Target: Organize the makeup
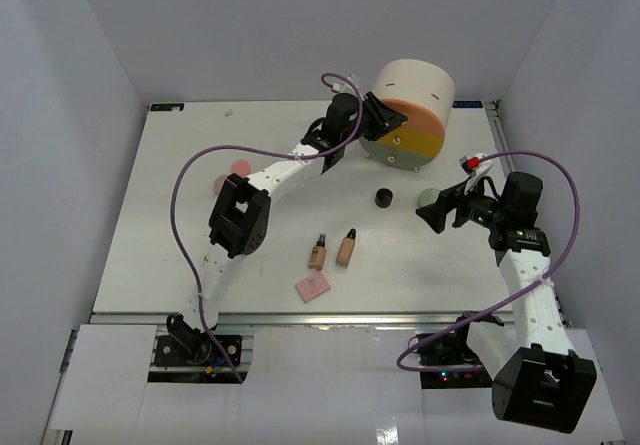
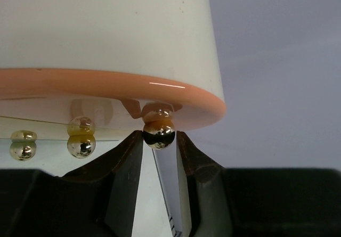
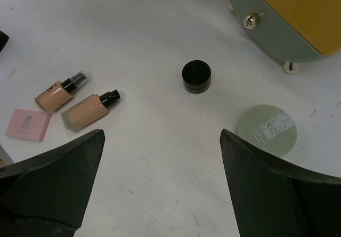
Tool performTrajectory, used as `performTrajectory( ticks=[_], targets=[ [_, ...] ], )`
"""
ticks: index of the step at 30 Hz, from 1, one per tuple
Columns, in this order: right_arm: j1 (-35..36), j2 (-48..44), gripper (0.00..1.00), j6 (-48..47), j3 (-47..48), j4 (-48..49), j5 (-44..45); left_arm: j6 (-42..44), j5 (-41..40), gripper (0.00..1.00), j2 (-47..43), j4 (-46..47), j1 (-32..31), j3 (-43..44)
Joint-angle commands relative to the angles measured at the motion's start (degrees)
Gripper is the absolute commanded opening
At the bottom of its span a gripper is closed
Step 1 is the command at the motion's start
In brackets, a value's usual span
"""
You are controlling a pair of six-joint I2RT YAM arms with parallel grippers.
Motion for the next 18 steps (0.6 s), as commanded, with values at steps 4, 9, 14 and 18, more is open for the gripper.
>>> performTrajectory(
  ticks=[4,9,14,18],
  targets=[
    [-0.15,-0.28,0.95,0.22,-0.24,2.05,-1.24,-1.4,-1.55,0.31,1.21,-0.44,-0.66,3.31],
    [-0.15,-0.37,0.95,0.13,-0.24,2.05,-1.32,-0.72,-1.37,0.19,-0.51,-0.41,-0.94,1.9],
    [-0.23,-0.38,0.95,0.13,-0.25,2.05,-1.24,1.43,-1.01,0.14,-6.49,1.75,-1.4,-5.41],
    [-0.32,-0.57,0.95,-0.1,-0.42,2.05,-1.59,3.13,-0.76,0.12,-13.04,5.52,-1.83,-14.6]
  ],
)
